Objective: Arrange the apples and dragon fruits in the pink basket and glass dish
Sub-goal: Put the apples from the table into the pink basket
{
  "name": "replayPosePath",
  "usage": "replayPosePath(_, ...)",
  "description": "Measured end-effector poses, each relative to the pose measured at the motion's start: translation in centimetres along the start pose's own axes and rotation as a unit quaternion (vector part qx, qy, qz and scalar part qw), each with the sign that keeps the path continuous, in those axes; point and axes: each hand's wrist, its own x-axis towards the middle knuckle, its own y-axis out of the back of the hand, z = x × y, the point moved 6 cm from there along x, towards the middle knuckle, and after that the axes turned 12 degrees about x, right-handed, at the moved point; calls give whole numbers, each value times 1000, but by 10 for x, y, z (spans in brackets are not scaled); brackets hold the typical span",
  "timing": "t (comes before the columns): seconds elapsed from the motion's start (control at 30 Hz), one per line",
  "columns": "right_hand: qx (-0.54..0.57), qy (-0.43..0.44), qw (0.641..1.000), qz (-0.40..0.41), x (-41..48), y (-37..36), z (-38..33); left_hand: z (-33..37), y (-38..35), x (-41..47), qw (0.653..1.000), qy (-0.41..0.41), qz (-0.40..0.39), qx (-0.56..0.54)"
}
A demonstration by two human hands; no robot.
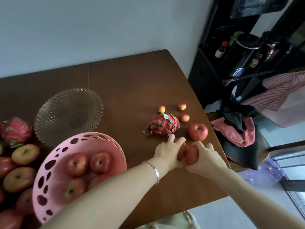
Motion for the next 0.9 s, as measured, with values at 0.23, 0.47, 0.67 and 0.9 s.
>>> replayPosePath(0.23,72,106,991,-41,-25,0,-72,-88,53,-104,986,60,115,-108)
replayPosePath(0.47,147,204,966,-52,-30,-21,-144,-175,67,-135,948,180,210,-155)
replayPosePath(0.67,147,213,962,-85,-35,-65,-179,-206,51,-102,974,95,194,-62)
replayPosePath(0.9,130,172,975,-61,-31,-68,-152,-201,51,-83,993,-55,58,83)
